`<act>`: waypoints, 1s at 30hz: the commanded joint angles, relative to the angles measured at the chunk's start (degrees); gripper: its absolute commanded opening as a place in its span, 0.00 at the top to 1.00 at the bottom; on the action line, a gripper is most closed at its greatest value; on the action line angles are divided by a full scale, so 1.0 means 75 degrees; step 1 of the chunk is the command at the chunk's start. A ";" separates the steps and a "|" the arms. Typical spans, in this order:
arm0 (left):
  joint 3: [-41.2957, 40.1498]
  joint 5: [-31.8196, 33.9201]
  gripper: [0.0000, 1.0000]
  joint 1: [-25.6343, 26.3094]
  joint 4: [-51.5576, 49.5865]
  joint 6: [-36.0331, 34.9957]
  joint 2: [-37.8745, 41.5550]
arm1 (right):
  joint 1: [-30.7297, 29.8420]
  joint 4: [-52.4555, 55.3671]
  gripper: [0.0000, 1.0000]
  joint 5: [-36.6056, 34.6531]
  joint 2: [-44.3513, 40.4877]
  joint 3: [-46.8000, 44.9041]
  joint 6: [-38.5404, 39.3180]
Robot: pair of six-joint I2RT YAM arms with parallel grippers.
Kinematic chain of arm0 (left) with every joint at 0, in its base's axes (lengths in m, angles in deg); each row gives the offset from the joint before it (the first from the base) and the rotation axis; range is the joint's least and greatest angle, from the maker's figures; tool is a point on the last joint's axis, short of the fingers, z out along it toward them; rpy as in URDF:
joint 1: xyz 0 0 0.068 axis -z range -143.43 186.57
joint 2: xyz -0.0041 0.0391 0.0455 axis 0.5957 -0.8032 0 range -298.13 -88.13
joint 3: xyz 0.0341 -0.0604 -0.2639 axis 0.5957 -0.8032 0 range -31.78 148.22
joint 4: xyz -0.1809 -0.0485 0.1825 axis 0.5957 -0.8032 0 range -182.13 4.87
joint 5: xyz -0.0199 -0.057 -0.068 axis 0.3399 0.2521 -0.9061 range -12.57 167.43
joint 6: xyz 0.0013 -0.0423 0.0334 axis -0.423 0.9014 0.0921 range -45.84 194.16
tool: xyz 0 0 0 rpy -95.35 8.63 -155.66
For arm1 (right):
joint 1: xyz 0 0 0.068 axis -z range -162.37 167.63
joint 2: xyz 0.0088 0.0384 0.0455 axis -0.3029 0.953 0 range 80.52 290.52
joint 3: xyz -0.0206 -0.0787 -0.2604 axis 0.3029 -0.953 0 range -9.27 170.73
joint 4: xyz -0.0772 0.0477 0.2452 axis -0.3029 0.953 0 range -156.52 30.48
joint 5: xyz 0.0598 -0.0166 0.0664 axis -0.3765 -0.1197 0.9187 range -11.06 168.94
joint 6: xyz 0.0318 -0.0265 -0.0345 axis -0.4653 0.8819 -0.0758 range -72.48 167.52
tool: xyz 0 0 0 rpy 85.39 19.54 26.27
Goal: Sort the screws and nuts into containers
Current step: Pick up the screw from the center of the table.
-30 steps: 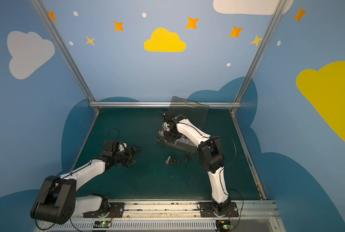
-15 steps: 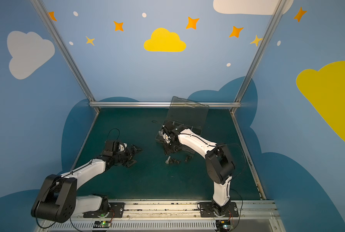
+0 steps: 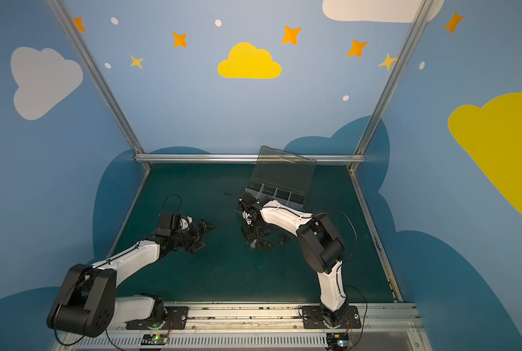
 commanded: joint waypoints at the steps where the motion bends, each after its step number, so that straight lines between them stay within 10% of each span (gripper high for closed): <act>1: 0.0159 0.0060 0.00 0.0037 -0.0107 -0.0131 0.0086 | -0.0019 -0.0045 0.37 0.0065 0.0198 -0.0009 -0.0078; 30: 0.0065 0.0064 0.00 0.0031 -0.0060 -0.0139 0.0096 | -0.0488 -0.0072 0.37 0.0308 0.0697 -0.0013 0.0383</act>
